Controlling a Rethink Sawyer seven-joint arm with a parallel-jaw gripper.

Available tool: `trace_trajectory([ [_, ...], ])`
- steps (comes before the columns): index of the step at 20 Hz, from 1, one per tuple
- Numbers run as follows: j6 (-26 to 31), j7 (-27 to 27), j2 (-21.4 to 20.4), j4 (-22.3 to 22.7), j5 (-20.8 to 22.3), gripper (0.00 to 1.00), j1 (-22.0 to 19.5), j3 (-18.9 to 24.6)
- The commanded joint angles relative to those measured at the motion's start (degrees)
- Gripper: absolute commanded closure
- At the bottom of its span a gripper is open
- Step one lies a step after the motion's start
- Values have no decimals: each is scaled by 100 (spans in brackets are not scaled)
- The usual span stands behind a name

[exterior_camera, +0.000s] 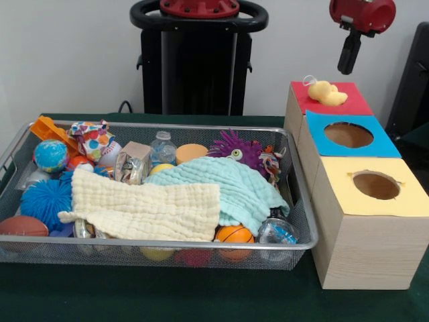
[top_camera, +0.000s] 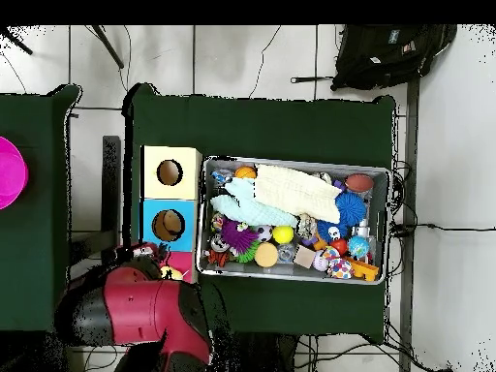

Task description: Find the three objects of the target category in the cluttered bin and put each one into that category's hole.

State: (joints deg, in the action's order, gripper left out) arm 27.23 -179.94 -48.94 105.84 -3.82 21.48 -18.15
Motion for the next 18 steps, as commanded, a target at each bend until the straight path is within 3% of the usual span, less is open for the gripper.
trace_trajectory([
  [1,424,509,-117,385,299,100,-375,369],
  [18,-495,736,233,764,664,100,-1125,996],
])
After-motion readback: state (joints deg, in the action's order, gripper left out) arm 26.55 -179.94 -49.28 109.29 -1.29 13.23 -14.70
